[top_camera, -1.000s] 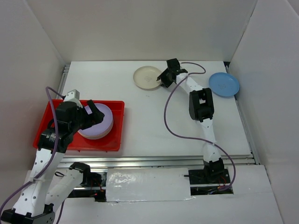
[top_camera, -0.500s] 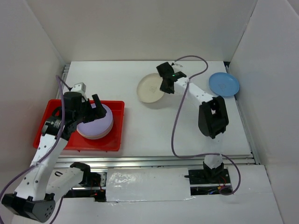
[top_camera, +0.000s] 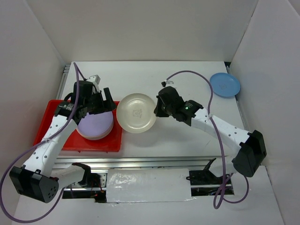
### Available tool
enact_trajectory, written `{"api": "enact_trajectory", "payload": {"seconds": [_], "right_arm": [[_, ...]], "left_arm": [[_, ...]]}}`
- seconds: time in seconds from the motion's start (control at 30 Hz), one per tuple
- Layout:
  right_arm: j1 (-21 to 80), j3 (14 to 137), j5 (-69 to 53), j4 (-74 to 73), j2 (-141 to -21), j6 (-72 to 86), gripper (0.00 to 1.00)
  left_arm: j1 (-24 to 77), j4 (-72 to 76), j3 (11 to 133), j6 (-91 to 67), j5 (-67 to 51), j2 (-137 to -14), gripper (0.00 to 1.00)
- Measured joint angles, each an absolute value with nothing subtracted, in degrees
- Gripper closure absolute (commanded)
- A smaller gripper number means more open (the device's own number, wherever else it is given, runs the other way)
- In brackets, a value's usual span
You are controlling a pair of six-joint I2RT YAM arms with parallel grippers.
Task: Place the plates into the plastic bin on the countertop
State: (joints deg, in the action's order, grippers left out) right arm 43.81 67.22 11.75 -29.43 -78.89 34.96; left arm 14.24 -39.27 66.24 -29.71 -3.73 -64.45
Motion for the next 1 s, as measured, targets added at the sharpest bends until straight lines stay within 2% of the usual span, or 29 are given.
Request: {"api": "enact_trajectory", "payload": {"seconds": [0.17, 0.23, 0.27, 0.3, 0.33, 0.4, 0.47, 0.5, 0.53, 0.6, 0.67, 0.8, 0.9, 1.0], "right_arm": [[44.4, 67.2, 6.0, -25.4, -78.9, 35.5, 1.00], [44.6, 67.6, 5.0, -25.0, -79.2, 35.8, 1.00], [44.6, 67.7, 4.6, -24.7, -79.5, 36.0, 1.00], [44.6, 67.9, 4.1, -24.3, -79.9, 36.2, 1.00], [44.6, 67.9, 3.7, -23.9, -80.1, 36.4, 1.00], [44.6, 67.9, 3.4, -23.5, -80.6, 36.8, 1.00], [44.3, 67.9, 3.0, -23.3, -80.6, 36.7, 1.00], [44.2, 67.9, 2.8, -23.5, -80.6, 36.7, 0.95], [44.2, 67.9, 2.6, -23.5, -80.6, 36.7, 0.66], [43.6, 67.9, 2.1, -22.9, -80.5, 38.0, 0.01], [42.5, 67.2, 1.7, -22.1, -79.1, 38.3, 0.00], [35.3, 60.1, 1.3, -20.1, -71.4, 40.0, 0.00], [28.6, 53.5, 0.3, -18.8, -66.1, 40.7, 0.00], [26.1, 49.8, -1.3, -18.9, -64.9, 40.8, 0.00]], "left_arm": [[14.8, -38.7, 64.6, -29.9, -4.1, -64.5, 0.17], [15.1, -38.7, 64.1, -30.0, -4.6, -64.5, 0.24], [15.3, -38.7, 64.0, -30.2, -4.7, -64.4, 0.43], [15.6, -38.8, 63.9, -29.9, -4.7, -64.4, 0.56], [15.9, -38.7, 63.9, -30.0, -4.7, -64.2, 0.83], [16.2, -39.0, 64.0, -29.8, -3.7, -64.0, 1.00], [16.4, -40.0, 64.1, -28.6, -3.6, -63.9, 1.00], [16.6, -40.3, 64.2, -28.4, -3.5, -63.9, 1.00], [16.5, -40.5, 64.3, -28.4, -3.3, -64.0, 1.00], [16.1, -41.3, 64.7, -28.6, -2.2, -64.1, 1.00], [13.2, -42.3, 64.7, -29.0, -0.1, -64.0, 1.00], [-1.3, -41.6, 60.6, -31.4, 4.2, -60.6, 1.00], [-14.4, -40.7, 54.8, -33.1, 3.9, -56.6, 1.00], [-21.3, -39.7, 50.6, -33.7, 1.3, -56.1, 1.00]]}}
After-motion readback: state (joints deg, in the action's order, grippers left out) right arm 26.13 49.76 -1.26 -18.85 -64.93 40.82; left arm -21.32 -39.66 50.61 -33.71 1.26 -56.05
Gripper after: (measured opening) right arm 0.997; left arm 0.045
